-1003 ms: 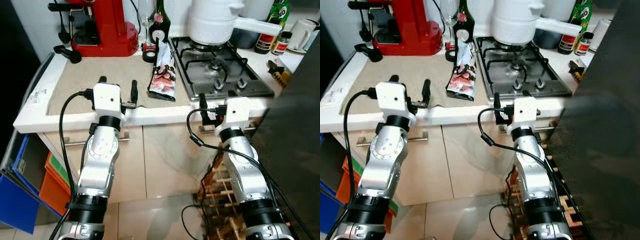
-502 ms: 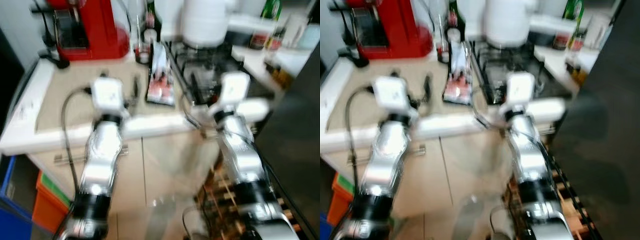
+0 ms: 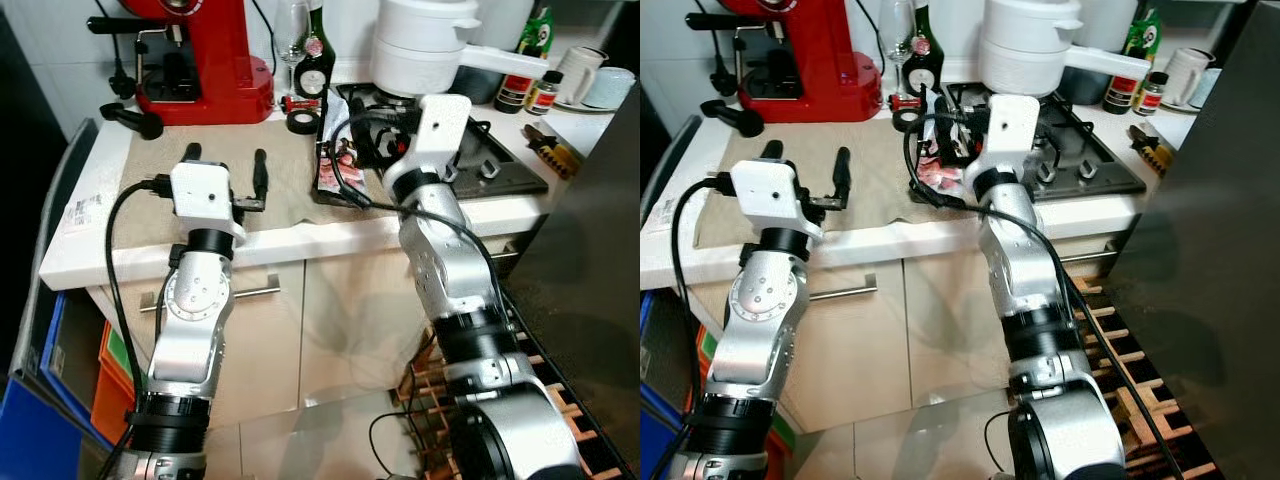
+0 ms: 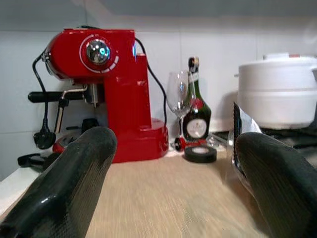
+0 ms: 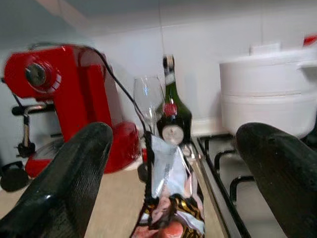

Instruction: Restocking fridge

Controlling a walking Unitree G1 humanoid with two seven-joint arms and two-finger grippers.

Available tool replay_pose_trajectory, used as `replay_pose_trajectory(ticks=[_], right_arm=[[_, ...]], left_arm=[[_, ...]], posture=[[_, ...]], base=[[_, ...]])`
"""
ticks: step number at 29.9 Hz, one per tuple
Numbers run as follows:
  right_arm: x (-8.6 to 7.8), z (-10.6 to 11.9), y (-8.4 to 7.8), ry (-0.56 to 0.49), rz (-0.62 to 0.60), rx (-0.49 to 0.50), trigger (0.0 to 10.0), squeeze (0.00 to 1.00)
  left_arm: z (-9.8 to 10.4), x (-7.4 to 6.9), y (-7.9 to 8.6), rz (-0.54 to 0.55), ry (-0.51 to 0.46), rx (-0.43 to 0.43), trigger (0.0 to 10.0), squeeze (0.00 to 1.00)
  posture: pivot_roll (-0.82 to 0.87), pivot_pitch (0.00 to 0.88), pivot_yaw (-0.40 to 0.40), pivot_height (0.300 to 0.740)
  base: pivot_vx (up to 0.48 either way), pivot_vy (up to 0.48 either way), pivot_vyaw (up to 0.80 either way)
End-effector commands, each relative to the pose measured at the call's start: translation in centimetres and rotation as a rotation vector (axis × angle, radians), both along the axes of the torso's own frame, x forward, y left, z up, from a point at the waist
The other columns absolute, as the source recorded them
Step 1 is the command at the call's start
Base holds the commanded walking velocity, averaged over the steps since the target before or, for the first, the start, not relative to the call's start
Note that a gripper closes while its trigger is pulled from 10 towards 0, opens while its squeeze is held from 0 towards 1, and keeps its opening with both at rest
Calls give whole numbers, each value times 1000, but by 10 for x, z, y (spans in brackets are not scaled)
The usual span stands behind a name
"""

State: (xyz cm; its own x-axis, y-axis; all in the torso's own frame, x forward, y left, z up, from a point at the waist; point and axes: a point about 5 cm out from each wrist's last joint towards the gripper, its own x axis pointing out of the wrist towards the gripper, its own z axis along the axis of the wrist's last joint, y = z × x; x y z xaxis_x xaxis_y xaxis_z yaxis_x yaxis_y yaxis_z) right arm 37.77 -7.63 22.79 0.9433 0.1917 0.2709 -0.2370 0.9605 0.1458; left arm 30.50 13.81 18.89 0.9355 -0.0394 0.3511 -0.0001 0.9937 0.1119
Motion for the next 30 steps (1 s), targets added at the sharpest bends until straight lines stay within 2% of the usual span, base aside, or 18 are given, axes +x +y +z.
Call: replay_pose_trajectory(ticks=[1, 2, 5, 8, 9, 14, 17, 25, 30], right_arm=[[3, -7, -7, 47, -26, 16, 10000, 0], [10, -8, -6, 74, -29, 3, 10000, 0], [13, -8, -4, 81, -29, -11, 10000, 0], [19, -7, 4, 116, -3, -22, 10000, 0], [19, -7, 4, 116, -3, -22, 10000, 0], [24, -2, 28, 203, 31, 12, 10000, 0], [24, -2, 35, 226, 18, 0, 10000, 0], [25, -11, 33, 271, -51, -52, 10000, 0], [28, -25, 15, 341, -156, -73, 10000, 0]], left_arm=[[4, -2, 0, 1, -5, 14, 10000, 0], [6, -10, 5, 12, -4, 25, 10000, 0], [7, -14, 8, 18, -5, 33, 10000, 0], [10, -27, 18, 52, 4, 56, 10000, 0], [10, -27, 18, 52, 4, 56, 10000, 0], [12, -42, 26, 93, 30, 64, 10000, 0], [12, -46, 27, 98, 42, 64, 10000, 0], [11, -48, 29, 103, 71, 71, 10000, 0], [12, -48, 32, 100, 84, 89, 10000, 0]], posture=[[80, 0, -18, 740], [136, 0, -17, 740], [145, 0, -17, 740], [218, 29, -25, 740], [218, 29, -25, 740], [242, 71, -37, 740], [240, 80, -40, 740], [224, 96, -36, 740], [219, 95, -32, 740]], base=[[0, 0, 0], [0, 0, 0], [0, 0, 0], [0, 0, 0], [0, 0, 0], [0, 0, 0], [0, 0, 0], [0, 0, 0], [0, 0, 0]])
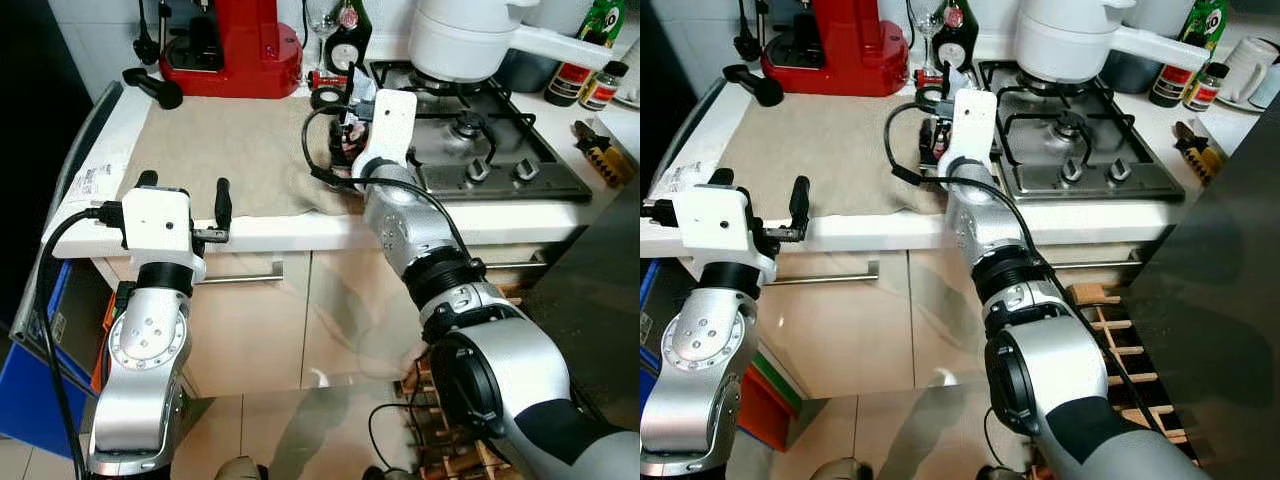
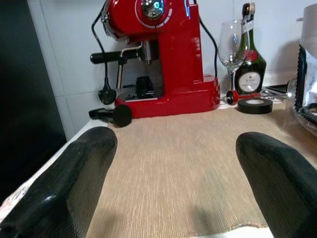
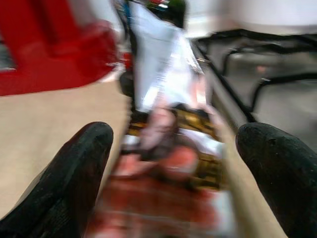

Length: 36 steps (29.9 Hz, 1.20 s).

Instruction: Restocking fridge

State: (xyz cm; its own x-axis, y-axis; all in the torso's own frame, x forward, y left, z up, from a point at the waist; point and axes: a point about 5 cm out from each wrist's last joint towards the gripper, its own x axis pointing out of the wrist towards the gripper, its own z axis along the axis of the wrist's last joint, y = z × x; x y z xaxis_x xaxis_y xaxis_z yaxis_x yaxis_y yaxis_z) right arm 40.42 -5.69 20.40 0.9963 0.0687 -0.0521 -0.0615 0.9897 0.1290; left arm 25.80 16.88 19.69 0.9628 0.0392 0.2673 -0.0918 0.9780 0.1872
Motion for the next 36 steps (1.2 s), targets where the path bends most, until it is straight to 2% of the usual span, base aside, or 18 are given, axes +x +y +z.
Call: replay_pose_trajectory(ticks=[1, 7, 20, 22, 26, 35, 36], right_arm=[[1, -3, -5, 31, -23, -6, 10000, 0], [-1, -16, -1, 110, 4, 54, 10000, 0], [0, -7, 11, 79, 67, 74, 10000, 0], [-1, -9, 12, 103, 73, 96, 10000, 0], [-4, -24, 15, 214, 88, 207, 10000, 0], [-7, -39, 8, 265, 69, 187, 10000, 0], [-7, -40, 8, 269, 70, 190, 8824, 0]], left_arm=[[4, -1, 2, -6, -2, 16, 10000, 0], [8, 2, 0, 1, -8, 11, 10000, 0], [13, 4, 1, 23, -29, 9, 10000, 0], [14, 4, 1, 25, -30, 9, 10000, 0], [15, 4, 2, 29, -33, 9, 10000, 0], [15, 10, 4, 21, -18, 5, 10000, 0], [15, 11, 4, 21, -16, 4, 10000, 0]], posture=[[219, 95, -32, 740], [220, 91, -35, 740], [223, 81, -46, 740], [227, 80, -49, 740], [230, 80, -42, 740], [214, 76, -27, 740], [214, 76, -27, 740]], base=[[0, 0, 0], [0, 0, 0], [0, 0, 0], [0, 0, 0], [0, 0, 0], [0, 0, 0], [0, 0, 0]])
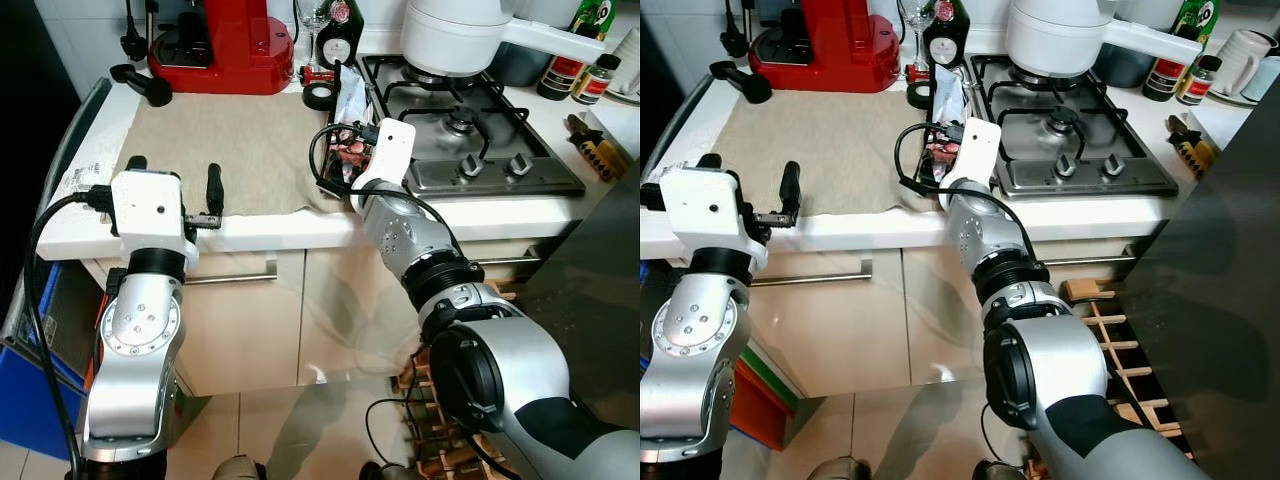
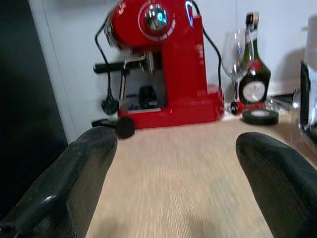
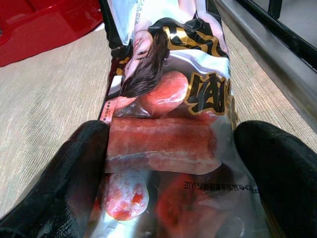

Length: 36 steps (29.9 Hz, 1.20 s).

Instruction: Restocking fridge

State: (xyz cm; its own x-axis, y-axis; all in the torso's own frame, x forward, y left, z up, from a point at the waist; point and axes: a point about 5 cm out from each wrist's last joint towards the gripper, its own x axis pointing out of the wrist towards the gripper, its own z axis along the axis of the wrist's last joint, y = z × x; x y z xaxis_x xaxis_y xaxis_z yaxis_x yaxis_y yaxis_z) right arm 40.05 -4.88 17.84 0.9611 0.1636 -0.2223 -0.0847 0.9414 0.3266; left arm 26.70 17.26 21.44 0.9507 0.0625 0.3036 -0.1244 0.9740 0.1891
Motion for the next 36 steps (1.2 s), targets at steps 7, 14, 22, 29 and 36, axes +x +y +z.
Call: replay_pose_trajectory(ticks=[7, 14, 22, 29, 36], right_arm=[[-9, -20, 14, 131, 92, 137, 0, 0], [-13, -27, 18, 170, 124, 190, 0, 0], [-7, -11, 12, 32, 130, 120, 0, 0], [-4, 37, 1, -337, 70, -82, 0, 0], [-9, 48, -11, -470, 20, -101, 0, 0]], left_arm=[[-8, 5, 2, 11, 70, -51, 10000, 0], [-20, 10, 5, 19, 163, -154, 10000, 0], [-19, 16, 4, 19, 171, -173, 10000, 0], [-16, 20, 0, 7, 158, -166, 10000, 0], [-18, 25, -4, 2, 152, -144, 10000, 0]], posture=[[213, 84, -37, 740], [199, 77, -41, 740], [177, 67, -36, 740], [169, 55, -35, 740], [156, 29, -48, 740]], base=[[0, 0, 0], [0, 0, 0], [0, 0, 0], [0, 0, 0], [0, 0, 0]])
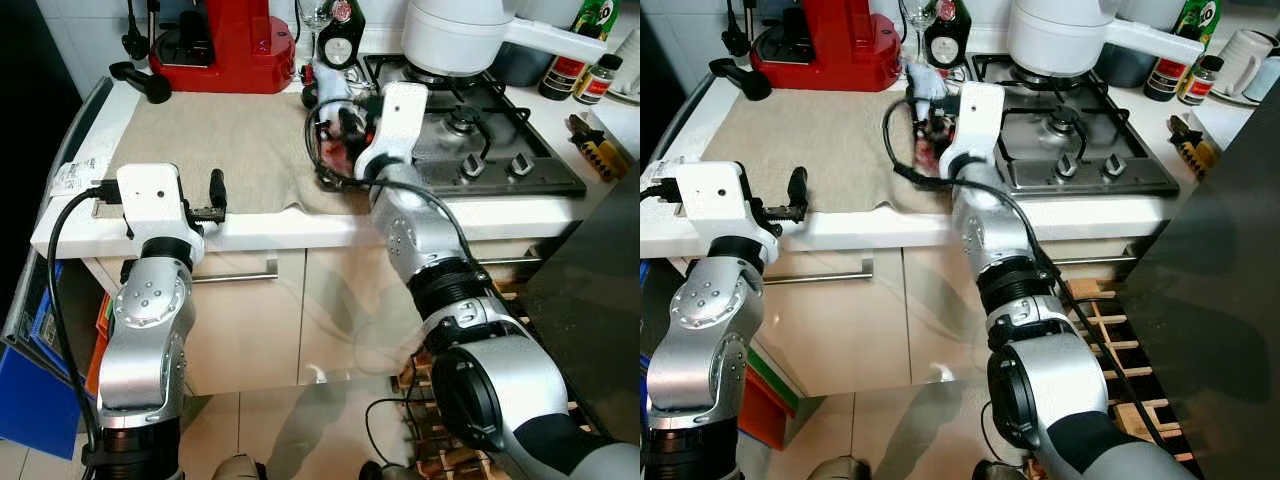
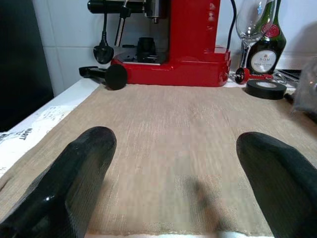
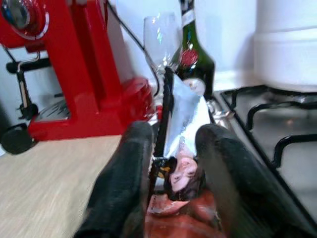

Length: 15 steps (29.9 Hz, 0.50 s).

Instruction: Restocking fridge

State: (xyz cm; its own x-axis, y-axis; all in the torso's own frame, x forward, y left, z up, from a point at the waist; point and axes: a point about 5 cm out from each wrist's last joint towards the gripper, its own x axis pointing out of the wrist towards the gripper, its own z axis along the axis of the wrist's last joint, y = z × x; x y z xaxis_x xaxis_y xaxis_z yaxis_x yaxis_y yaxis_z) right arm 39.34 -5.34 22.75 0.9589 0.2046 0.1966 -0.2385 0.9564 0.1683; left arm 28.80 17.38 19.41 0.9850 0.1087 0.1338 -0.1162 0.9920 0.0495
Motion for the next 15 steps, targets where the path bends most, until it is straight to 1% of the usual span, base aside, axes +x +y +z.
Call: replay_pose_trajectory(ticks=[1, 2, 4, 6, 10, 11, 15], right_arm=[[-2, -1, -6, -25, -24, -8, 0, 0], [-5, 1, -12, -71, -46, -13, 0, 0], [-8, 0, -16, -95, -58, -25, 0, 0], [-11, -12, -19, -62, -64, -43, 0, 0], [-13, -19, -17, -35, -54, -47, 0, 0], [-13, -23, -15, -12, -60, -49, 10000, 0], [-15, -24, -10, 6, -50, -37, 10000, 0]], left_arm=[[3, 3, -5, -10, -9, 16, 10000, 0], [2, 5, -10, -35, -8, 33, 10000, 0], [2, 6, -14, -53, -23, 70, 10000, 0], [2, 6, -15, -60, -27, 53, 10000, 0], [1, 8, -16, -59, -25, 51, 10000, 0], [1, 9, -16, -59, -24, 51, 10000, 0], [0, 9, -16, -61, -27, 58, 10000, 0]], posture=[[156, 29, -48, 740], [154, 24, -50, 740], [145, 18, -48, 740], [136, 15, -45, 740], [132, 12, -43, 740], [132, 6, -43, 740], [136, 0, -45, 740]], base=[[0, 0, 0], [0, 0, 0], [0, 0, 0], [0, 0, 0], [0, 0, 0], [0, 0, 0], [0, 0, 0]])
